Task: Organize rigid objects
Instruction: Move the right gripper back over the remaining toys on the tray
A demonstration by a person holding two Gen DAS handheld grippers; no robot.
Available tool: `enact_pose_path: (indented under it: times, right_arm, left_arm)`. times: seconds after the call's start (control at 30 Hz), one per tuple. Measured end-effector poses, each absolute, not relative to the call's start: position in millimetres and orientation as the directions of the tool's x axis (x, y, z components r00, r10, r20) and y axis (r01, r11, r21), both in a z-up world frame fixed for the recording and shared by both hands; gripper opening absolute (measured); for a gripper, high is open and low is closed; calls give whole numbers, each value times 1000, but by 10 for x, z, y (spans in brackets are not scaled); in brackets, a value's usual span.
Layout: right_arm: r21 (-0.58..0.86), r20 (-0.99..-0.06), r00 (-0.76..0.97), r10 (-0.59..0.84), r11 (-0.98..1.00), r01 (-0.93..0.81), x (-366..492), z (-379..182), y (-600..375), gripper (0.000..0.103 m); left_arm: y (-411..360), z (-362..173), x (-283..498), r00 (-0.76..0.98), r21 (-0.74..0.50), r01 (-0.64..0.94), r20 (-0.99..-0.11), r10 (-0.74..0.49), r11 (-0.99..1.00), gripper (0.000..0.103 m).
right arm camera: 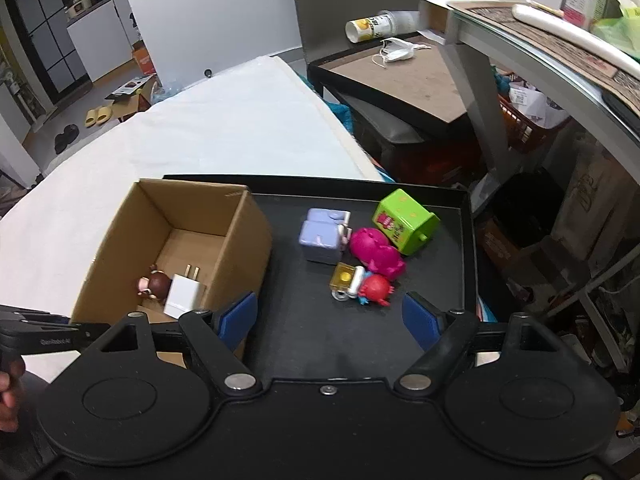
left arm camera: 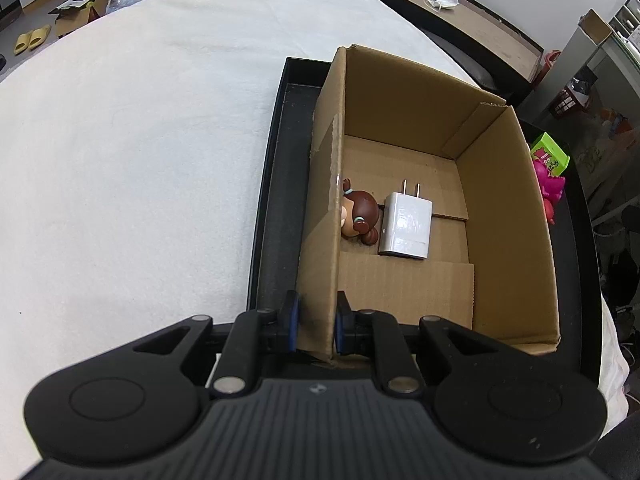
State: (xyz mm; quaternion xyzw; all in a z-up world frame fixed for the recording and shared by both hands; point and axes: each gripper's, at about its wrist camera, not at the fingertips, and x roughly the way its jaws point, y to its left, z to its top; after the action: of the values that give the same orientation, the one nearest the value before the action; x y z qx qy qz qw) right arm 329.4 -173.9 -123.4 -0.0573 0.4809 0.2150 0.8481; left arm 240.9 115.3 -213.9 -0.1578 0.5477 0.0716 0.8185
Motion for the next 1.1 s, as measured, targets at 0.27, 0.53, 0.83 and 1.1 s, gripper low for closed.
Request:
enact_pose_path:
  times: [0.27, 0.53, 0.83, 1.1]
  right_arm:
    - [139, -848, 414, 332, 892, -430, 3391, -1371, -1824, 89]
    - [202, -835, 436, 336, 924, -326, 3505, -1700, -1828, 89]
    - [152, -831, 461, 311, 925, -349, 3565, -1916, -1719, 89]
    - [130, -856, 442, 269, 939, -319, 3735, -2123, -1696, 89]
  left_arm:
    - [1138, -2147, 2420, 387, -175, -291, -921, -51, 940, 16]
    - [1099, -2157, 2447, 377, -148, -287, -926, -30, 947, 16]
    - [1093, -2195, 2501, 359, -132, -286, -933, -22, 949, 16]
    - [1096, -2253, 2562, 340, -124, -294, -940, -17, 948, 16]
